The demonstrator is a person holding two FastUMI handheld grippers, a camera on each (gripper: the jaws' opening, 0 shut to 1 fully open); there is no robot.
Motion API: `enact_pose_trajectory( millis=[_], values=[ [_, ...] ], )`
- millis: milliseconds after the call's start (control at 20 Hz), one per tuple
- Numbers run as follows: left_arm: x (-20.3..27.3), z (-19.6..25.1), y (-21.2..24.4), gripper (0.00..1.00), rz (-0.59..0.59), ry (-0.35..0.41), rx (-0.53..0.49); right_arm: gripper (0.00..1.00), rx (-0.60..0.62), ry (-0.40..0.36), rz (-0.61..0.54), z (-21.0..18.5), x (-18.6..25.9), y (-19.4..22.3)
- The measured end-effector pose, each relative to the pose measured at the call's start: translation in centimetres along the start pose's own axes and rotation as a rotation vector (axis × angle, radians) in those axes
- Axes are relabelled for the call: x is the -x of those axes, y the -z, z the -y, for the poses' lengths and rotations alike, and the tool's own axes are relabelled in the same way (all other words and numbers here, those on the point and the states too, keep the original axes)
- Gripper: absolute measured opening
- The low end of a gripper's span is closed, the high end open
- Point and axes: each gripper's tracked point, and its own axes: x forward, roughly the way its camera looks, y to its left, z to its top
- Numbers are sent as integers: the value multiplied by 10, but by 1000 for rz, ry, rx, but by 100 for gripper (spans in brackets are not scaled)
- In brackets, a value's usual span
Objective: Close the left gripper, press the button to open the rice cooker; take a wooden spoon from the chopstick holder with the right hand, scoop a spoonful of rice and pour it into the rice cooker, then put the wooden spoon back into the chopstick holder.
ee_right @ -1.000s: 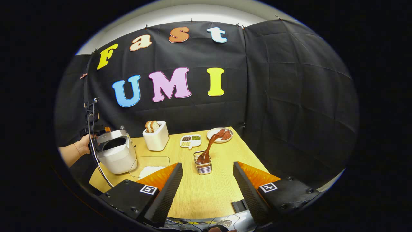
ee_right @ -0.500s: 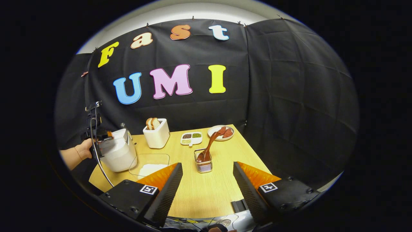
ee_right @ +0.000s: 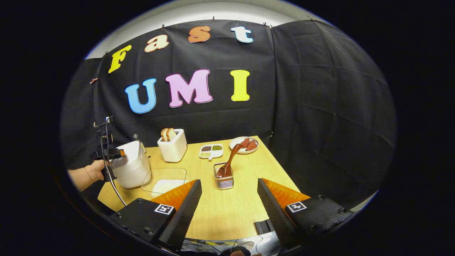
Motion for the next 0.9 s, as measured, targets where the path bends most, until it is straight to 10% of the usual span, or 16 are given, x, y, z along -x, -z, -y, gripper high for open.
enact_pose_trajectory(
  millis=[900],
  values=[
    [1, 1, -4, 100, 46, -4, 2, 99, -33, 12, 21, 11, 4, -7]
  ],
)
